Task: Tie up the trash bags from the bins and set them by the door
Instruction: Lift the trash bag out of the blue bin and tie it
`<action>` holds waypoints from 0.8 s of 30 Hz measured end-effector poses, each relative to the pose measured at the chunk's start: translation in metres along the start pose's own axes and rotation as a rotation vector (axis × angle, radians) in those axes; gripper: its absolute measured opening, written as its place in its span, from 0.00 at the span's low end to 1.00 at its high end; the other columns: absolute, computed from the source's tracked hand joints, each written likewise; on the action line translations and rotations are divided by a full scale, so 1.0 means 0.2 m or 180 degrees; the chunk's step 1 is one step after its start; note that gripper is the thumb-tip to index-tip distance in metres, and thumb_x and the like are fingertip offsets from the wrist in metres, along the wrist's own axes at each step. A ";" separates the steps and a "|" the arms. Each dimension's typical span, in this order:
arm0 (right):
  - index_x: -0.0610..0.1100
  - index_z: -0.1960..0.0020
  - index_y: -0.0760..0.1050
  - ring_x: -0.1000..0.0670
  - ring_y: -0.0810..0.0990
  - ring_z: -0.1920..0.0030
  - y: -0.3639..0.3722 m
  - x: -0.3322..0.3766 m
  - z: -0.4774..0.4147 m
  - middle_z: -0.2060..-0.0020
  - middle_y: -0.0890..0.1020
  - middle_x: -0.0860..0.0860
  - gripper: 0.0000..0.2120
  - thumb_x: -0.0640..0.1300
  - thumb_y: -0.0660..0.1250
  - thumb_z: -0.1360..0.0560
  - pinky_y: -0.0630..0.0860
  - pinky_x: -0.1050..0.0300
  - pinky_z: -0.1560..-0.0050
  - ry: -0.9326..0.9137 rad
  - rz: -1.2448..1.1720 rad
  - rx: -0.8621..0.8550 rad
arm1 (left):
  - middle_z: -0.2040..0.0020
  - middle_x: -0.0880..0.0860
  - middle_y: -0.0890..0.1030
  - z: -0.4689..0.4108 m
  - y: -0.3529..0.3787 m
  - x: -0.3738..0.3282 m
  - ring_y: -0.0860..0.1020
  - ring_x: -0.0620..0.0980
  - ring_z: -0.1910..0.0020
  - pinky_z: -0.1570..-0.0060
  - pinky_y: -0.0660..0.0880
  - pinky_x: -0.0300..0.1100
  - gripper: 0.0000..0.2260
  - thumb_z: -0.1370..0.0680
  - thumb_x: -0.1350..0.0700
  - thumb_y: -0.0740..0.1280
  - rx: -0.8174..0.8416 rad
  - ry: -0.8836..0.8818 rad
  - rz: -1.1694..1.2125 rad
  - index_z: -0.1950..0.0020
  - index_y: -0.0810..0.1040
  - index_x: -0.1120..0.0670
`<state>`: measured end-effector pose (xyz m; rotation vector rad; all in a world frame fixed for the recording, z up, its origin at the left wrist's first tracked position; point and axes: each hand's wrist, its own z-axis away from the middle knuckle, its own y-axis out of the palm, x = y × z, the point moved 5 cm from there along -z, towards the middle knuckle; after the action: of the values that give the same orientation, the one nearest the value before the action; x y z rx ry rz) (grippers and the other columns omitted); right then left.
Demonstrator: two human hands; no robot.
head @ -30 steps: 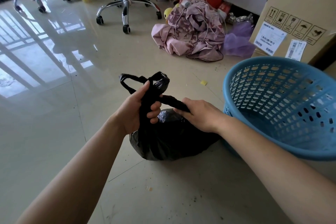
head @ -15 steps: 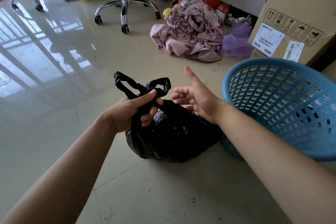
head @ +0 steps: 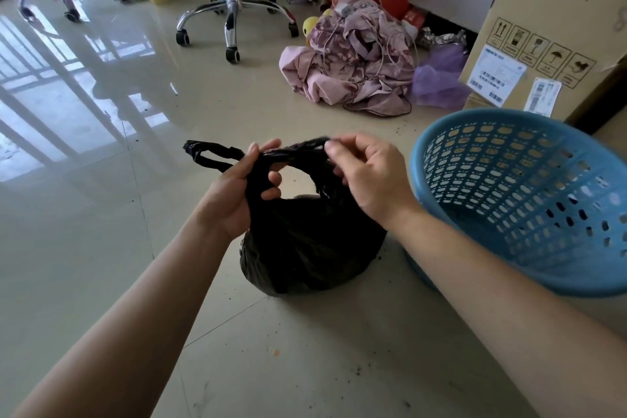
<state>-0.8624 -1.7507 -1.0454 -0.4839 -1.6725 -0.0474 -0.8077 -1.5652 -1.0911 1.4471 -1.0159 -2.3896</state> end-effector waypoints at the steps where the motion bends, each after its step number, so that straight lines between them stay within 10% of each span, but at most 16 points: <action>1: 0.52 0.57 0.83 0.61 0.77 0.67 0.02 -0.04 0.04 0.70 0.81 0.60 0.04 0.46 0.72 0.23 0.75 0.64 0.59 -0.0044 0.0185 0.0200 | 0.44 0.56 0.82 -0.01 -0.01 -0.02 0.74 0.42 0.71 0.76 0.67 0.32 0.12 0.15 0.50 0.56 -0.0096 0.0110 0.0127 0.46 0.76 0.53; 7: 0.52 0.52 0.83 0.61 0.76 0.67 0.11 -0.24 0.21 0.66 0.80 0.57 0.04 0.48 0.71 0.25 0.71 0.68 0.60 0.0351 0.1096 0.1568 | 0.64 0.48 0.76 0.02 0.04 0.01 0.65 0.41 0.79 0.79 0.63 0.33 0.14 0.15 0.49 0.54 0.0106 -0.0074 -0.0284 0.57 0.71 0.50; 14: 0.50 0.32 0.65 0.49 0.70 0.37 0.00 -0.18 0.11 0.37 0.67 0.50 0.29 0.49 0.72 0.29 0.71 0.52 0.34 0.0165 0.1190 0.0616 | 0.74 0.47 0.64 0.06 0.10 0.00 0.59 0.42 0.81 0.79 0.56 0.35 0.15 0.17 0.47 0.57 0.0121 -0.0319 -0.0879 0.62 0.69 0.49; 17: 0.54 0.23 0.57 0.47 0.58 0.25 0.04 -0.18 0.08 0.26 0.63 0.48 0.42 0.49 0.72 0.31 0.58 0.48 0.25 0.0082 0.1336 0.1084 | 0.74 0.47 0.63 0.07 0.14 0.02 0.58 0.43 0.81 0.79 0.56 0.36 0.15 0.17 0.47 0.57 0.0158 -0.0357 -0.1075 0.62 0.69 0.49; 20: 0.62 0.43 0.76 0.46 0.77 0.40 0.05 -0.23 0.07 0.48 0.83 0.52 0.18 0.56 0.64 0.33 0.73 0.48 0.39 0.0253 0.1341 0.1365 | 0.73 0.49 0.65 0.06 0.15 0.02 0.59 0.45 0.79 0.76 0.57 0.37 0.15 0.16 0.47 0.57 0.0077 -0.0229 -0.1373 0.60 0.70 0.51; 24: 0.47 0.60 0.75 0.47 0.77 0.65 0.01 -0.30 0.11 0.72 0.78 0.50 0.08 0.48 0.63 0.24 0.69 0.55 0.65 0.0475 0.1269 0.1028 | 0.69 0.54 0.77 0.04 0.06 0.03 0.71 0.50 0.74 0.70 0.68 0.41 0.16 0.15 0.48 0.57 -0.0703 0.0550 -0.3082 0.58 0.73 0.54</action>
<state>-0.8777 -1.7583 -1.1065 -0.5436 -1.3794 0.4616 -0.8191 -1.5737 -1.0863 2.3493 0.0679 -2.7025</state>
